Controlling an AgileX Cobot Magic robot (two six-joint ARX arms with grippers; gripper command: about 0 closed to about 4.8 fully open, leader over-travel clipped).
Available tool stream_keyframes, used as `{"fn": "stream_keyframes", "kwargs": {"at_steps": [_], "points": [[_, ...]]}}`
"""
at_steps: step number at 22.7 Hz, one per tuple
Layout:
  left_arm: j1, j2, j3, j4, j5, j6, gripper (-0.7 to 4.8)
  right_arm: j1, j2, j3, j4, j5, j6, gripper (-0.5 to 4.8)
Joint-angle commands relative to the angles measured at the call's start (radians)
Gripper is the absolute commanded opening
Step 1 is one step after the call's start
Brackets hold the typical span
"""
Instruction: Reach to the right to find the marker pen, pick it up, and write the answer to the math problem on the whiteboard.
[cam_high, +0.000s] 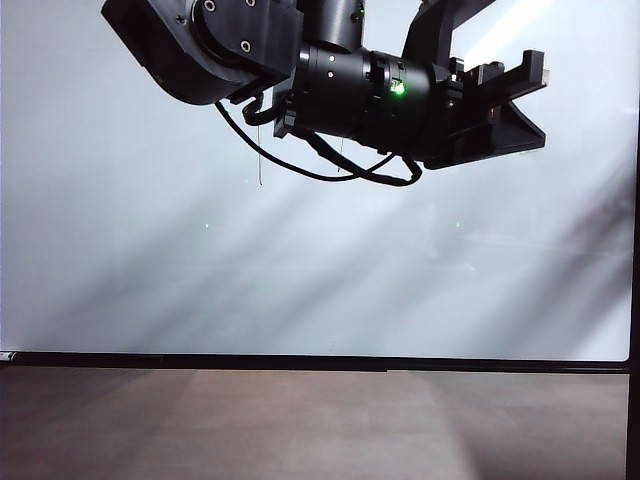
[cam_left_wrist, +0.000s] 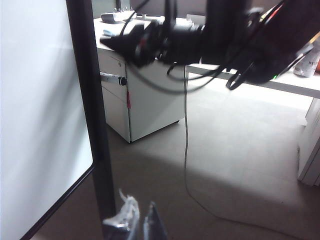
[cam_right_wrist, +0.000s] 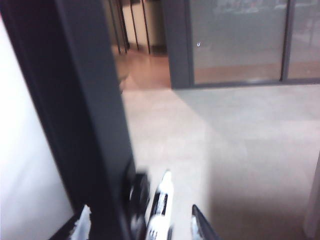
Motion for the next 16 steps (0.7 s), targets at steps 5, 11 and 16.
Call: {"fn": "stream_keyframes", "kwargs": {"at_steps": [5,11,16], "points": [[-0.001,-0.002,0.003,0.013,0.005,0.003,0.27,0.02,0.066,-0.001,0.028,0.0,-0.074,2.54],[-0.001,-0.002,0.003,0.013,0.004,0.003,0.27,0.039,0.104,-0.001,0.032,0.027,-0.085,2.53],[-0.001,-0.002,0.003,0.013,0.004,0.003,0.27,0.039,0.116,-0.001,0.035,0.04,-0.084,2.52]]}}
